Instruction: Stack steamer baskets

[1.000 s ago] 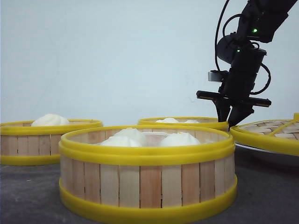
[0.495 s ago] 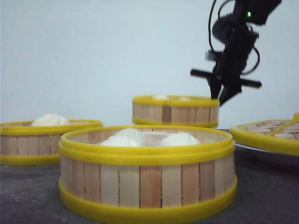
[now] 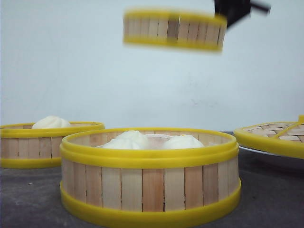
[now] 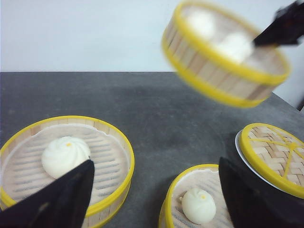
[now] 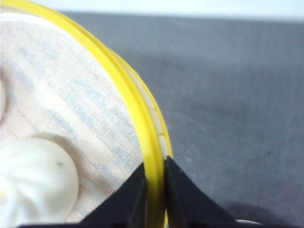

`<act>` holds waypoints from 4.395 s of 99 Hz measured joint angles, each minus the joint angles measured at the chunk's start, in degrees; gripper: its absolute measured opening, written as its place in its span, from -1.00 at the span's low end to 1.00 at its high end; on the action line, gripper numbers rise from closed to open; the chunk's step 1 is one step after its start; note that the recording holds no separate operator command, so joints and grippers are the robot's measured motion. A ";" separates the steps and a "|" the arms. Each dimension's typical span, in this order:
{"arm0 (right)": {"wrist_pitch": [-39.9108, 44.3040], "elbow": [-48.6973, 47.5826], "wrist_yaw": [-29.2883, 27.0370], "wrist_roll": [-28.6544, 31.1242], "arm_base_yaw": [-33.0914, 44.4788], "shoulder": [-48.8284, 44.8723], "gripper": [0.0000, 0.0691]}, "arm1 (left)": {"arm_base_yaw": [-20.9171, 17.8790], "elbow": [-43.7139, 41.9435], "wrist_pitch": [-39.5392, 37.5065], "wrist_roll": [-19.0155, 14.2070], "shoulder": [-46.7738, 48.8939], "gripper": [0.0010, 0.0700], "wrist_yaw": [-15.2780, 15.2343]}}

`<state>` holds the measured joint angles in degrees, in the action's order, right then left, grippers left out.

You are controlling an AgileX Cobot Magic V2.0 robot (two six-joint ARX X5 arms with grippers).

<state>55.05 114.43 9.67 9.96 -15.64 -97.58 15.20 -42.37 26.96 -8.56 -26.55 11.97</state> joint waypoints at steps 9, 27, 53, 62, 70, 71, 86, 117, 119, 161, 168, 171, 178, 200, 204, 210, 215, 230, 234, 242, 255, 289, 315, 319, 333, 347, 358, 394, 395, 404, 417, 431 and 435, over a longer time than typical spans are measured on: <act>4.72 0.20 0.02 -2.08 -1.57 5.49 -0.91 | 0.00 0.00 0.00 0.00 0.04 0.45 0.00; 13.55 0.20 0.09 -5.44 -5.49 14.21 -0.91 | 0.00 0.00 0.11 0.00 0.04 0.45 0.00; 19.45 0.31 -0.77 -6.82 -10.45 19.23 -0.91 | 0.00 0.00 0.72 0.00 0.04 0.45 0.00; 21.29 0.15 -3.13 -7.19 -11.78 18.84 -0.91 | 0.00 0.00 0.76 0.00 0.04 0.45 0.00; 21.00 -1.14 -4.35 -7.26 -12.81 18.73 -0.91 | 0.00 0.00 0.76 0.00 0.04 0.45 0.00; 20.92 -1.38 -4.37 -7.23 -12.92 18.73 -0.91 | 0.00 0.00 0.76 0.00 0.04 0.45 0.00; 17.68 -7.30 -4.35 -7.21 -14.60 18.75 -0.91 | 0.00 0.00 0.76 0.00 0.04 0.45 0.02; 3.48 -27.80 -4.55 -6.95 -17.27 18.69 -0.91 | 0.00 0.00 1.05 0.00 0.07 0.45 0.02; 2.36 -29.18 -4.57 -6.84 -17.38 18.69 -0.91 | 0.00 0.00 1.11 0.00 0.07 0.45 0.02; -14.82 -46.07 -4.48 -4.50 -17.46 18.34 -0.91 | 0.00 0.00 1.11 0.00 0.07 0.45 0.39; -14.80 -46.18 -4.39 -4.13 -17.46 17.57 -0.91 | 0.00 0.00 1.11 0.00 0.07 0.45 0.42; -14.82 -46.18 -4.37 -4.13 -17.46 17.20 -0.91 | 0.00 0.00 1.11 0.00 0.07 0.45 0.42; -15.12 -46.18 -4.39 -4.07 -17.46 16.26 -0.91 | 0.00 0.00 1.11 0.00 0.07 0.45 0.42; -15.93 -46.23 -4.35 -3.93 -17.46 14.97 -0.91 | 0.00 0.00 1.16 0.00 0.07 0.45 1.25; -15.91 -46.23 -4.35 -3.91 -17.46 14.71 -0.91 | 0.00 0.00 1.16 0.02 0.07 0.45 1.46; -16.02 -46.23 -4.37 -3.91 -17.46 14.01 -0.91 | 0.00 0.00 1.16 0.02 0.07 0.45 1.51; -15.96 -46.23 -4.37 -3.91 -17.46 13.29 -0.91 | 0.00 0.00 1.16 0.02 0.07 0.45 1.51; -15.85 -46.23 -4.35 -3.87 -17.46 11.69 -0.91 | 0.00 0.00 1.20 0.02 0.07 0.45 1.51; -15.85 -46.23 -4.35 -3.85 -17.46 11.58 -0.91 | 0.00 0.00 1.20 0.02 0.07 0.45 1.51; -15.85 -46.23 -4.96 -3.85 -17.46 11.56 -0.91 | 0.00 0.00 1.25 0.02 0.07 0.45 1.51; -15.32 -46.23 -5.75 -3.82 -17.31 11.56 -0.91 | 0.00 0.00 1.29 0.02 0.07 0.45 1.51; -14.43 -46.23 -5.64 -3.69 -16.92 11.54 -0.64 | 0.00 0.00 1.33 0.22 0.07 0.45 1.51; -16.81 -46.23 -8.00 -3.54 -16.70 11.78 -0.10 | 0.00 0.00 1.36 0.26 0.07 0.45 1.49; -16.96 -46.23 -7.98 -3.54 -16.70 12.22 -0.09 | 0.00 0.00 1.38 0.44 0.07 0.45 1.51; -18.43 -46.07 -8.00 -3.52 -16.72 17.53 -0.08 | 0.00 0.00 1.77 1.55 0.07 0.45 1.49; -19.02 -45.55 -8.13 -3.52 -16.98 27.54 -0.08 | 0.00 0.00 2.27 2.27 0.07 0.45 0.87; -18.67 -45.24 -8.20 -3.48 -18.29 35.56 -0.08 | 0.00 0.00 2.47 2.56 0.07 0.44 -0.85; -14.49 -45.20 -8.13 -1.03 -24.20 52.37 -0.08 | -0.28 -0.04 1.11 0.46 -7.63 0.44 -11.80; -14.36 -45.20 -8.13 -0.98 -24.28 52.52 -0.08 | -0.35 -0.11 1.03 0.42 -8.09 0.44 -11.87; -12.79 -45.20 -8.15 -0.44 -25.05 53.40 -0.08 | -1.22 -1.86 0.22 0.17 -12.87 0.44 -11.96; -10.21 -45.20 -8.13 0.39 -25.81 53.62 -0.08 | -3.89 -7.45 -0.15 0.15 -20.90 0.44 -12.04; -8.55 -45.20 -8.13 0.61 -26.38 53.51 -0.08 | -7.26 -14.62 1.57 0.13 -30.23 0.44 -12.04; -8.48 -45.20 -8.11 0.61 -26.38 53.51 -0.08 | -8.15 -16.72 3.08 0.13 -32.92 0.44 -12.07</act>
<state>46.57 69.23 1.56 10.57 -42.02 -44.07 7.05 -59.09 30.04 -8.43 -59.46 -0.10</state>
